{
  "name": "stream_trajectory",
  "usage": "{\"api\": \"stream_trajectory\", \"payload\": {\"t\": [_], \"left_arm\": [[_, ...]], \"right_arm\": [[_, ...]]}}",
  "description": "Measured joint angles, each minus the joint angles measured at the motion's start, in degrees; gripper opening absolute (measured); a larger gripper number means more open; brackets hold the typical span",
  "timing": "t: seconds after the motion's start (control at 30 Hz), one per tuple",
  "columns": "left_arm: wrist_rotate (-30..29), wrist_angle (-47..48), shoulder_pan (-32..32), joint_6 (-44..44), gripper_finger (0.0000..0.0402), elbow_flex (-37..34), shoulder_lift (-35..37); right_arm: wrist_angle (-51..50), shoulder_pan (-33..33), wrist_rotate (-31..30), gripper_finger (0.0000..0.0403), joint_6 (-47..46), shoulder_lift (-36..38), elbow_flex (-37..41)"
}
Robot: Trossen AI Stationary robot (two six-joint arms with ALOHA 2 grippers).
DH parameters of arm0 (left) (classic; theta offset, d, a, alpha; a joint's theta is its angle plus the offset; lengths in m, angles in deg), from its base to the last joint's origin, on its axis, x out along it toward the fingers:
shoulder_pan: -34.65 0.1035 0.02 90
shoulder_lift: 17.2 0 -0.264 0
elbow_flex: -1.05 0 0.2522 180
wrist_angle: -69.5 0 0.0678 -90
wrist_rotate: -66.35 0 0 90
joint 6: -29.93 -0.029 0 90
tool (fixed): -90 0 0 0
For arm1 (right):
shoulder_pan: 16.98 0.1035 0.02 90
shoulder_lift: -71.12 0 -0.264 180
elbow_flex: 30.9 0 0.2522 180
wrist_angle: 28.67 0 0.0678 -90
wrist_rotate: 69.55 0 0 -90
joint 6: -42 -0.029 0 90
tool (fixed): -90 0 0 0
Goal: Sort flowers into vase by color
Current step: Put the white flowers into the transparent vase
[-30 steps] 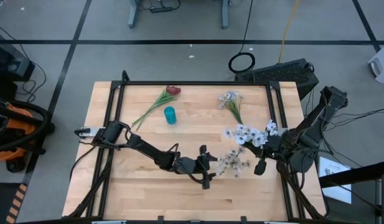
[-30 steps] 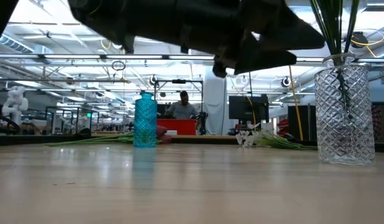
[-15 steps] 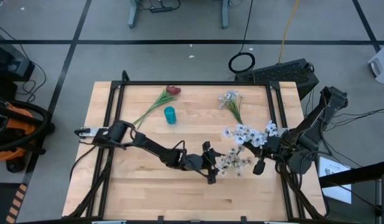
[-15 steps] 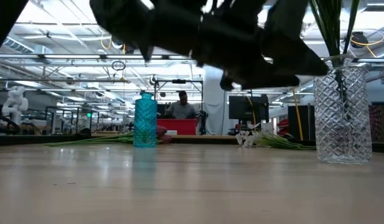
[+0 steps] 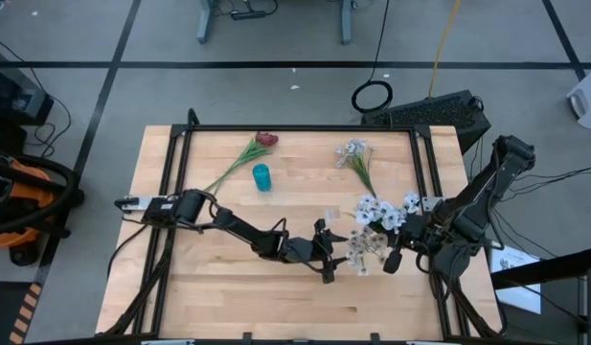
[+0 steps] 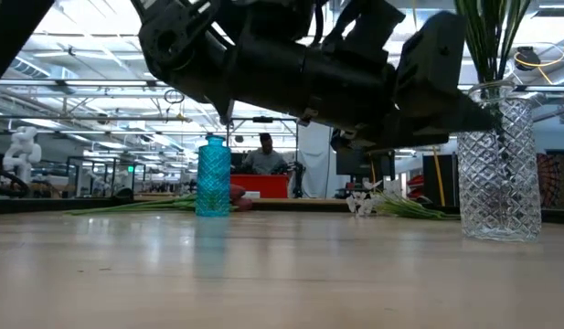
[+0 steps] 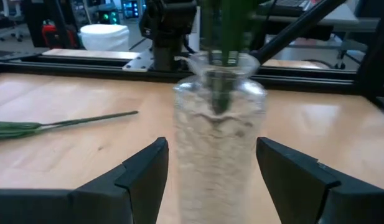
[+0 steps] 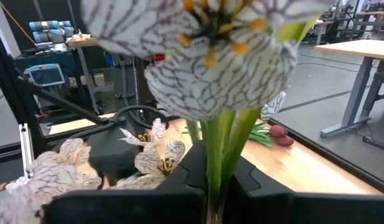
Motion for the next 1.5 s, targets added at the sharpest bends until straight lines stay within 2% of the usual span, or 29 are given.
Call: {"api": "stream_trajectory", "payload": {"t": [0.83, 0.97, 1.3, 1.5], "left_arm": [[1.52, 0.34, 0.83, -1.13, 0.0248, 0.02, -0.02], [1.52, 0.38, 0.83, -1.13, 0.0248, 0.02, -0.02], [1.5, 1.44, 0.83, -1.13, 0.0248, 0.02, -0.02], [1.5, 1.61, 0.83, -1.13, 0.0248, 0.02, -0.02]], "right_arm": [[0.02, -0.02, 0.04, 0.0017, -4.96, -6.53, 0.0], [0.04, -0.02, 0.25, 0.0047, -5.38, -6.4, 0.0], [0.13, 0.0, 1.67, 0.0163, -4.6, -2.77, 0.0], [0.05, 0.07, 6.13, 0.0188, -1.6, 0.9, 0.0]]}}
